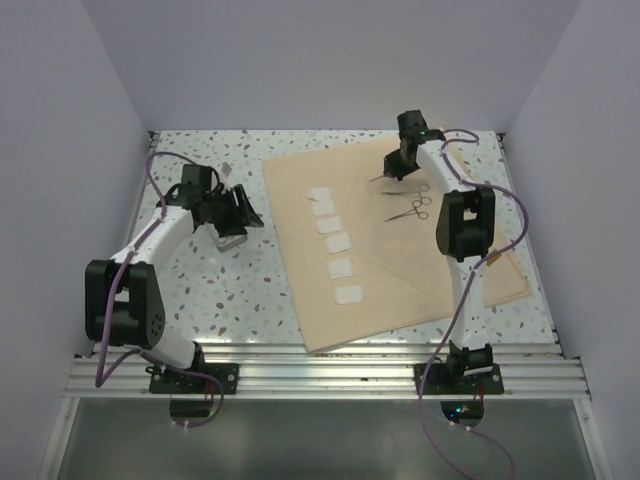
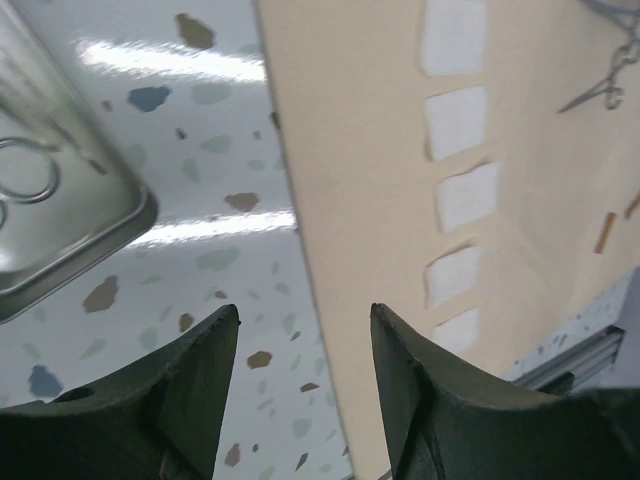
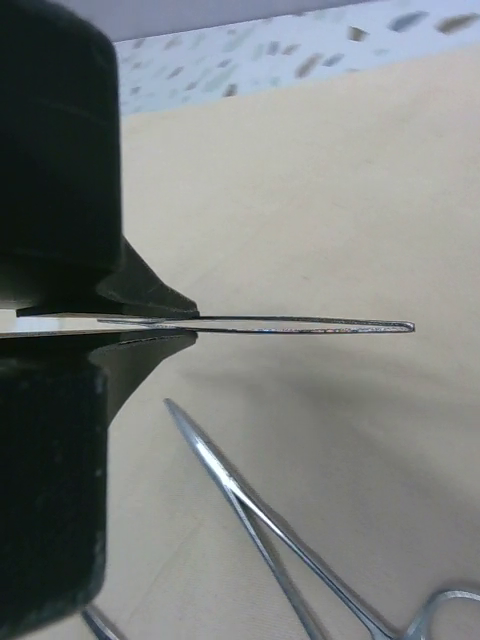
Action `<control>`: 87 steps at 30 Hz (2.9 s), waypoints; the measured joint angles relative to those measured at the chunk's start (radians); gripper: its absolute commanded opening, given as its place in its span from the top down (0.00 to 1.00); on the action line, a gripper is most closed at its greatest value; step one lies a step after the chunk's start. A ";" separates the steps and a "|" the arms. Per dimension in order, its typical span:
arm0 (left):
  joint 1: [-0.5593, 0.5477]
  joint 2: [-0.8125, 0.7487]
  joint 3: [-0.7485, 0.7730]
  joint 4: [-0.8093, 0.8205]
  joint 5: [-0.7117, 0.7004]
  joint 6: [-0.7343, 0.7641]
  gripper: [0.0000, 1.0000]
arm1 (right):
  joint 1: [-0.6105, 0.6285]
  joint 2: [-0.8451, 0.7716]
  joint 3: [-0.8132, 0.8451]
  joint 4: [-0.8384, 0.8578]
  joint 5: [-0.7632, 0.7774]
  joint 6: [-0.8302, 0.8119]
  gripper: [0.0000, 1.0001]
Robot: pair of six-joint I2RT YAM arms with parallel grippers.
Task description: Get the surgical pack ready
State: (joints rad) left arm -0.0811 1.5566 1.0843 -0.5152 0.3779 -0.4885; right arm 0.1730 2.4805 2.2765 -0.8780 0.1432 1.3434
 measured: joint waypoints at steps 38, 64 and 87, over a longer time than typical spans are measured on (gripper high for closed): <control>-0.129 -0.070 -0.110 0.395 0.423 -0.249 1.00 | 0.411 -0.574 -0.776 0.818 -0.755 -0.514 0.67; 0.191 0.198 0.051 -0.061 -0.166 -0.126 0.78 | -0.031 -0.473 -0.418 0.024 -0.287 -0.925 0.09; 0.139 0.086 0.092 -0.108 -0.165 -0.090 0.46 | -0.021 -0.357 -0.500 -0.098 -0.009 -0.318 0.49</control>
State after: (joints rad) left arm 0.0578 1.6424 1.1763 -0.6235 0.2131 -0.5785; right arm 0.1524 2.1239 1.7767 -0.9764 0.1341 1.0252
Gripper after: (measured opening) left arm 0.543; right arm 0.527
